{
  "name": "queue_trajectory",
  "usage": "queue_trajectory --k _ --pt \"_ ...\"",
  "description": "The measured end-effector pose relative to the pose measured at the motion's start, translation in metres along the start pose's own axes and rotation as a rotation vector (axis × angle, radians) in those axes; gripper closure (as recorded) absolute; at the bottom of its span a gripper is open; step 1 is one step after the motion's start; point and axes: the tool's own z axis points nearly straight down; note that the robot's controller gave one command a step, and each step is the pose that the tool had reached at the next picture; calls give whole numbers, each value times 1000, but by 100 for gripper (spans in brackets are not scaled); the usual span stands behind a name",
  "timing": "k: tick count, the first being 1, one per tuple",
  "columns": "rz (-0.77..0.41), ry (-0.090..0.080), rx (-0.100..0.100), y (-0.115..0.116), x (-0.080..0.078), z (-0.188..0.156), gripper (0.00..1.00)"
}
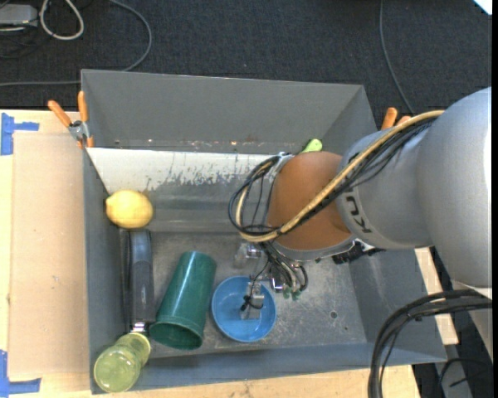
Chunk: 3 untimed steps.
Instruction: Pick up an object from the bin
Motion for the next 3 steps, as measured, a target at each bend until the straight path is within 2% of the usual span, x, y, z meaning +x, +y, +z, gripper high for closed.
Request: queue_trajectory --k 1,2,3 --pt "2 9 4 -4 1 1 0" --pt "4 4 0 -1 1 1 0" --pt "8 9 2 -3 1 1 100"
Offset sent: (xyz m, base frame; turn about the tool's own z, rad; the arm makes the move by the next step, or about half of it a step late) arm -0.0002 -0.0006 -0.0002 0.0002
